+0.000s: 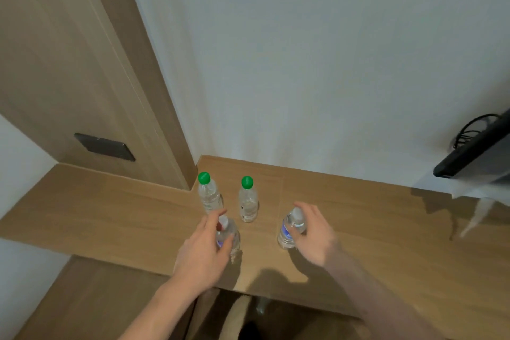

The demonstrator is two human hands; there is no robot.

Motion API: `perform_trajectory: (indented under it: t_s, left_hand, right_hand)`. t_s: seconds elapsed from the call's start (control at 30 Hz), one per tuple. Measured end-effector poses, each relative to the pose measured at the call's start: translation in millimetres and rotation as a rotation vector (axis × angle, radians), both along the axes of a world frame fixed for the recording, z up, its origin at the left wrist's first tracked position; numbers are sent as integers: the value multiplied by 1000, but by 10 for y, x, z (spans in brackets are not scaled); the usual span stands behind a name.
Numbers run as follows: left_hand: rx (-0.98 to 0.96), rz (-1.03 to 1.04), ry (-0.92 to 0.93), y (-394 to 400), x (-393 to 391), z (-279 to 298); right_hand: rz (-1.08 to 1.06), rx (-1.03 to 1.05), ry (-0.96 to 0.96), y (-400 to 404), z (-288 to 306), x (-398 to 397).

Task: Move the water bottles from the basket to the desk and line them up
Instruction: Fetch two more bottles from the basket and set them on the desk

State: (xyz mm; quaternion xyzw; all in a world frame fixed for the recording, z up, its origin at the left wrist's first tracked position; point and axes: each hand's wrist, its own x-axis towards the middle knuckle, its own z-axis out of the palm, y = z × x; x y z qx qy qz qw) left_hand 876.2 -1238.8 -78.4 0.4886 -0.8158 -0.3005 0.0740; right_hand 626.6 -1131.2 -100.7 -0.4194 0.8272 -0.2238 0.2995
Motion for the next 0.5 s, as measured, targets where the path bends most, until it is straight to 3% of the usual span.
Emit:
perform_trajectory:
  t_s: [0.17,0.3,0.5]
  left_hand:
    - [-13,-134,83,393,-246,300]
    - [-136,-269,97,809,-643,476]
    - [-281,-490,70,1732,-1576,620]
  right_hand:
    - [-17,-32,3,679,227,-194]
    - [-49,7,54,1509,555,-470]
    - [-267,77,110,3163,862,-932]
